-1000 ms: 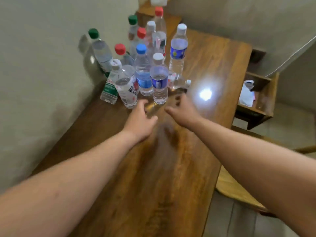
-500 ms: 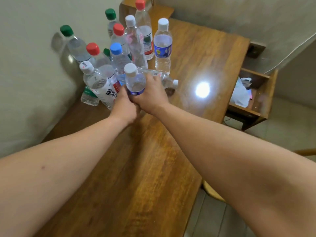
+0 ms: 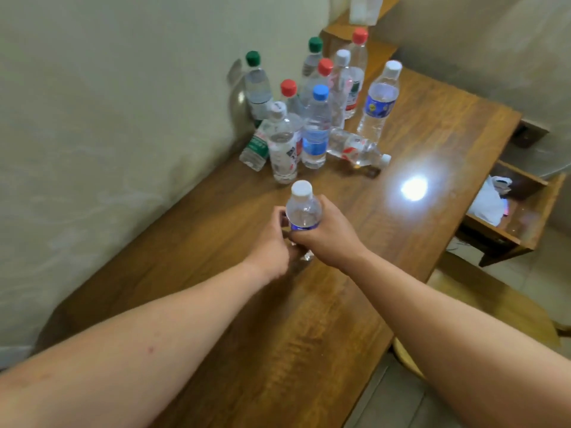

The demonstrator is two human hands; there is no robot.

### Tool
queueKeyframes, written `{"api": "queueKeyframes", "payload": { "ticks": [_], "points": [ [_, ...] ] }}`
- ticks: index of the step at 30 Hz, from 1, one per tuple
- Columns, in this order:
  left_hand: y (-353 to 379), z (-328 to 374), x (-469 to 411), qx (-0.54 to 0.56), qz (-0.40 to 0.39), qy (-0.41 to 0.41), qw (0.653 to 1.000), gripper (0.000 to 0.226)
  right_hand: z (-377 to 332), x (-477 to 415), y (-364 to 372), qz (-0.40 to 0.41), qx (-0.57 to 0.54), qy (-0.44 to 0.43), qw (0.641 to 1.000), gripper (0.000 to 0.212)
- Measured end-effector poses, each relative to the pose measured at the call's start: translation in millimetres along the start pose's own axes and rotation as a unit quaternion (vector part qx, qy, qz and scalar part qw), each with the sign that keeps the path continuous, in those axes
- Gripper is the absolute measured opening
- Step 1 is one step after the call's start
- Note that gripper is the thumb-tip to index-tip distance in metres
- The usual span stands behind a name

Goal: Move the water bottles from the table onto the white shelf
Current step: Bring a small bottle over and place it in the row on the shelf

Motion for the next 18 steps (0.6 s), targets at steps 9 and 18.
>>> {"api": "queueKeyframes", "payload": {
  "ticks": [9,18],
  "points": [
    [-158.1,-44.6,119.8,0.092,0.070,0.023,0.993,0.055,-156.6,86.7,114.0,-0.028,0.015,-0.123,0.992,0.056],
    [-377.6,-55.9,278.7,0.010,0.165,0.065,0.984,0.046,-343.6,189.3,235.5,-0.168,0.001,-0.230,0.958,0.065]
  ]
}}
Point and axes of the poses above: each hand's wrist, its own x-axis away from the middle knuckle, its own y-axis out of the palm, z = x × y, the point moved 6 cm from there along -x, towards the middle knuckle, and after that the axes turned 15 degrees about x, right-handed, at the moved point
